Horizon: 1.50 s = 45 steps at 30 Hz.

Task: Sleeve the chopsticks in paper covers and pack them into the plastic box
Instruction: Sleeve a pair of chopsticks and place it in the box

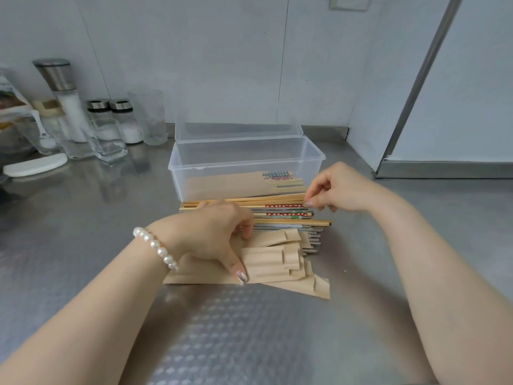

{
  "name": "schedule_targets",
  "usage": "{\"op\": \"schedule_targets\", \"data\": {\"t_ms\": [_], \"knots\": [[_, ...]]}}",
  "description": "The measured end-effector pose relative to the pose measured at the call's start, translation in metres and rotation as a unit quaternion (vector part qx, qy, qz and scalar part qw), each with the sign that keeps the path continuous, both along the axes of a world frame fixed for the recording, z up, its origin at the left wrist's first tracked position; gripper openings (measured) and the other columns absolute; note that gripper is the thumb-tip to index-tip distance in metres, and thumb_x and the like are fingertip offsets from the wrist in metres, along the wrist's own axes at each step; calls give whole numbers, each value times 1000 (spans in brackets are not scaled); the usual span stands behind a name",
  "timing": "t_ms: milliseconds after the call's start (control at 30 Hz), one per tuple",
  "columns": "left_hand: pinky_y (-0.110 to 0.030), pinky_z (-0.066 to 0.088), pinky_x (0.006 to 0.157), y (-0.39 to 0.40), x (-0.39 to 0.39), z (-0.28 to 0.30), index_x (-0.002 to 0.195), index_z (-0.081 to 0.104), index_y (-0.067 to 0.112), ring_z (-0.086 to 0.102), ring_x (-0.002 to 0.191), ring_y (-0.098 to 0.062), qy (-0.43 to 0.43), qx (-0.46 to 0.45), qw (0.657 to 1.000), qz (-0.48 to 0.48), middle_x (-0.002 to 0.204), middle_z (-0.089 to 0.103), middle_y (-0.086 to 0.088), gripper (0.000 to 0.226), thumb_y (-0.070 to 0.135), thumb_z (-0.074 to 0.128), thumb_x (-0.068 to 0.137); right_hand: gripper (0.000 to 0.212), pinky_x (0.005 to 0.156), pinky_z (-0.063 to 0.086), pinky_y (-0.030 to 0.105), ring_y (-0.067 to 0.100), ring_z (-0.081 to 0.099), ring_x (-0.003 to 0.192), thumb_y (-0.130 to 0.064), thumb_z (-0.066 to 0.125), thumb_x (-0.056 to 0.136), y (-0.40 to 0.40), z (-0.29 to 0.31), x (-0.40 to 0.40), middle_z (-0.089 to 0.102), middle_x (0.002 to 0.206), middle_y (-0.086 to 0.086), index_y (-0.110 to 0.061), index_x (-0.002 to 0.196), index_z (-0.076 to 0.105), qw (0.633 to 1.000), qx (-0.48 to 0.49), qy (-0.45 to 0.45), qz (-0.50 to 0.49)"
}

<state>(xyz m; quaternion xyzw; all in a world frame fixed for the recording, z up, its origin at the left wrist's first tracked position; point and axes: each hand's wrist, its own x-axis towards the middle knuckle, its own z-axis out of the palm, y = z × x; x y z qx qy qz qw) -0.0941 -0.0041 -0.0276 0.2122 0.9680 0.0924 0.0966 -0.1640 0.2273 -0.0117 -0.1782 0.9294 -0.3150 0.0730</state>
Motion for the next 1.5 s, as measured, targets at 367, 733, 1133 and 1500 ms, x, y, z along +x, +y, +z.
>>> {"op": "schedule_targets", "data": {"t_ms": [367, 733, 1133, 1500], "knots": [[-33, 47, 79, -3, -1, 5, 59, 55, 28, 54, 83, -15, 10, 170, 985, 27, 83, 58, 4, 34, 35, 88, 50, 16, 44, 34, 19, 9, 49, 51, -7, 76, 72, 12, 0, 0, 56, 49, -10, -20, 67, 67, 991, 109, -75, 10], [-17, 35, 55, -10, -1, 15, 63, 62, 19, 38, 56, -7, -7, 254, 965, 60, 60, 52, 2, 27, 41, 61, 78, 22, 52, 44, 19, 1, 54, 51, -3, 71, 77, 1, -9, -4, 64, 54, -9, -20, 63, 67, 1000, 12, -23, 14], [-20, 44, 51, -7, -5, 8, 88, 61, 19, 51, 48, -15, 40, 252, 962, 98, 67, 57, 1, 15, 14, 48, 93, 30, 52, 54, 22, 16, 64, 62, -26, 64, 73, -38, 5, 29, 66, 77, 13, -8, 98, 66, 922, -344, -166, 68], [-33, 48, 80, 9, 0, 1, 105, 64, 22, 60, 89, -16, 231, 227, 942, 83, 93, 66, 6, 43, 34, 79, 66, 16, 44, 52, 19, 19, 66, 49, 14, 63, 75, -46, 0, 29, 64, 51, 6, -2, 72, 61, 928, -345, -141, -18]]}}
